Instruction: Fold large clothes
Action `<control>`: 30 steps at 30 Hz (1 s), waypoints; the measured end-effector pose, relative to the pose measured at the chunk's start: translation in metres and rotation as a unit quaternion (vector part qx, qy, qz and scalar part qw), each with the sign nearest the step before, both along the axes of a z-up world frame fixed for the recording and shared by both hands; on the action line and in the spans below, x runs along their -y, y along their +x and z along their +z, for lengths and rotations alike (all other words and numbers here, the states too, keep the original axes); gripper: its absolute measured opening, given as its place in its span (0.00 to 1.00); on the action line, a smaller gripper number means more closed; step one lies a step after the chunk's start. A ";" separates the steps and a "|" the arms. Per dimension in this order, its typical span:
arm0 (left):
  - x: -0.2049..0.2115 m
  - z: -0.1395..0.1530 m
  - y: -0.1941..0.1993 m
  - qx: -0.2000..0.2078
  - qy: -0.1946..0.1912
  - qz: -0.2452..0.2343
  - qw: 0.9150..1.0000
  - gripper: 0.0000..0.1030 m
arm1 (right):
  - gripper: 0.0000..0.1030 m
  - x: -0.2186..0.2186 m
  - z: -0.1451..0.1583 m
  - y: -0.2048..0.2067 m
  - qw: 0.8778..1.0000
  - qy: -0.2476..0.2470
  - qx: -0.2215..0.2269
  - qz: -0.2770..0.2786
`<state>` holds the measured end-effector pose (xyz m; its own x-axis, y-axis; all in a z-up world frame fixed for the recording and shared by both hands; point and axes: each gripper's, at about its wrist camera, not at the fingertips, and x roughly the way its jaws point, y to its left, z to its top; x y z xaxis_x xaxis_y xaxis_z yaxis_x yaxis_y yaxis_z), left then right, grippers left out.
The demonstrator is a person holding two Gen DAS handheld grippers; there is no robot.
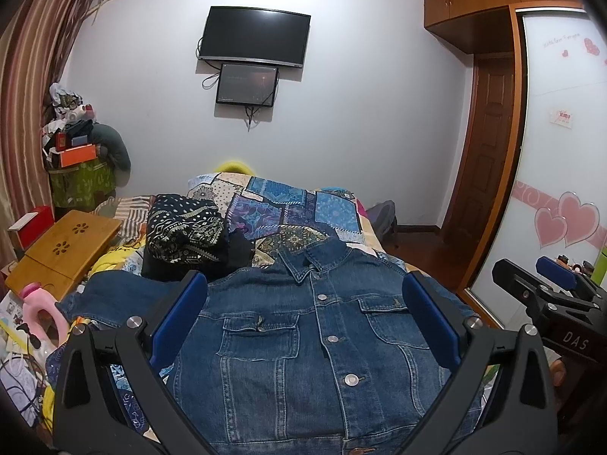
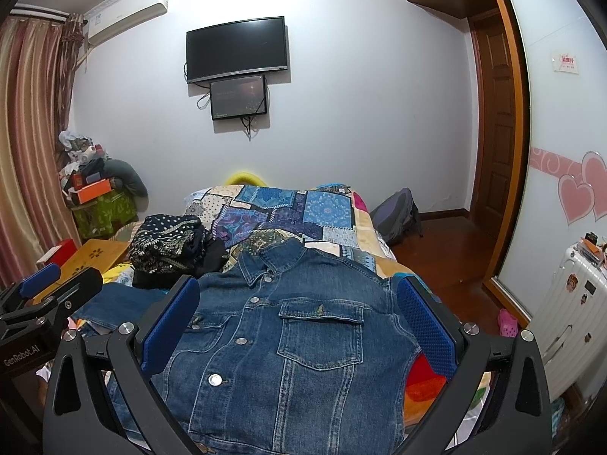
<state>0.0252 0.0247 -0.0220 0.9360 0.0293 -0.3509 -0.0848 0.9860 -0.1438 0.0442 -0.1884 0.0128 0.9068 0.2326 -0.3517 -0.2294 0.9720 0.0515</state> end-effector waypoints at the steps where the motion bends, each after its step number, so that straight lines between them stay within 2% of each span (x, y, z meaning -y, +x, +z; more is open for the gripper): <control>1: 0.000 0.000 0.001 -0.001 0.000 0.001 1.000 1.00 | 1.00 0.000 0.000 0.001 1.000 0.000 -0.001 0.000; 13: -0.025 -0.007 0.015 -0.010 0.000 0.027 1.000 1.00 | 1.00 -0.006 -0.006 0.020 1.000 -0.010 -0.021 -0.002; 21: -0.071 -0.009 0.034 -0.019 0.011 0.089 0.996 1.00 | 1.00 -0.012 -0.013 0.047 0.999 -0.019 -0.046 -0.001; 27: -0.133 -0.020 0.048 -0.024 -0.003 0.178 0.984 1.00 | 1.00 -0.020 -0.024 0.073 0.997 -0.024 -0.078 0.006; 30: -0.166 -0.033 0.056 -0.046 -0.003 0.215 0.975 1.00 | 1.00 -0.027 -0.031 0.088 0.995 -0.029 -0.099 0.011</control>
<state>0.0808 0.1903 -0.0546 0.8015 0.4103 -0.4349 -0.5041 0.8549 -0.1224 0.1321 -0.1611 -0.0181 0.8138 0.2260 -0.5355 -0.2412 0.9695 0.0425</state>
